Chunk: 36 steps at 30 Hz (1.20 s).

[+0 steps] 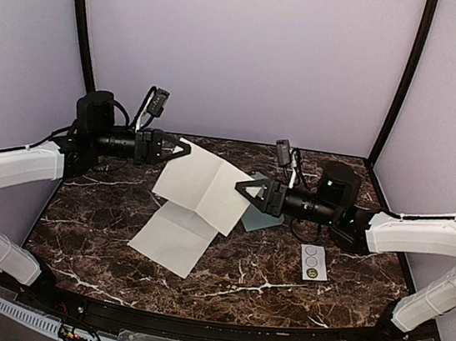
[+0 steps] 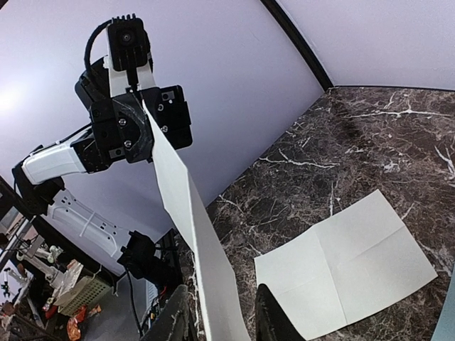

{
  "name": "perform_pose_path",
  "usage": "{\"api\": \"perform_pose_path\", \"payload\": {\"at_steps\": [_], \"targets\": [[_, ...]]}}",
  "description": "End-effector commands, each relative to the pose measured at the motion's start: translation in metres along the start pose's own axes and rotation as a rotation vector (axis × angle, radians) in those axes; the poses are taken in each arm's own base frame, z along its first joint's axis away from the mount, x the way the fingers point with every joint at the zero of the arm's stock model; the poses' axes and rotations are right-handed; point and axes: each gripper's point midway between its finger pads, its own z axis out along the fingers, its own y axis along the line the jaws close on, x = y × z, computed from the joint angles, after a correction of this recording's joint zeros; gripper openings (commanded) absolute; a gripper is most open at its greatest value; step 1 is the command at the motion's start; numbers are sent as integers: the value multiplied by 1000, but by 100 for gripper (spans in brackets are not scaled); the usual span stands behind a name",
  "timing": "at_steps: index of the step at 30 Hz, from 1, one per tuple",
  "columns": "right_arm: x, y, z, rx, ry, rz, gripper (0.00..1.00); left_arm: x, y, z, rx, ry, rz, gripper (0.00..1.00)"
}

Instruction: Place the letter into the envelope and seal it

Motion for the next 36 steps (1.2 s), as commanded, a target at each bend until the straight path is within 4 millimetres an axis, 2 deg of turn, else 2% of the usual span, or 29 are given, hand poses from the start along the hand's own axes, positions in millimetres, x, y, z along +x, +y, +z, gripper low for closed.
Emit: {"api": "perform_pose_path", "payload": {"at_steps": [1,5,10,15,17,19,23,31,36], "targets": [[-8,6,5,-21,-45,-6,26,-6,-6,-4,9,-29,29,0],[-9,6,6,-13,-56,-6,20,-6,-5,-4,5,-30,29,0],[-10,2,9,10,-62,-3,1,-5,-4,-4,4,-27,25,0],[-14,-1,8,34,-85,-5,0,-4,-4,-3,19,-16,17,1],[-17,0,7,36,-95,-12,0,-3,-4,-2,27,-9,11,17],[-19,0,5,43,-103,-18,0,-2,-5,-1,39,-2,5,28],[-24,-2,1,75,-123,-33,0,-2,-7,0,55,6,-2,40],[-27,-5,-5,110,-133,-51,0,-4,-13,-2,69,6,22,45],[-26,-7,-5,124,-116,-58,0,-17,-17,-15,-2,-50,98,52]]}}
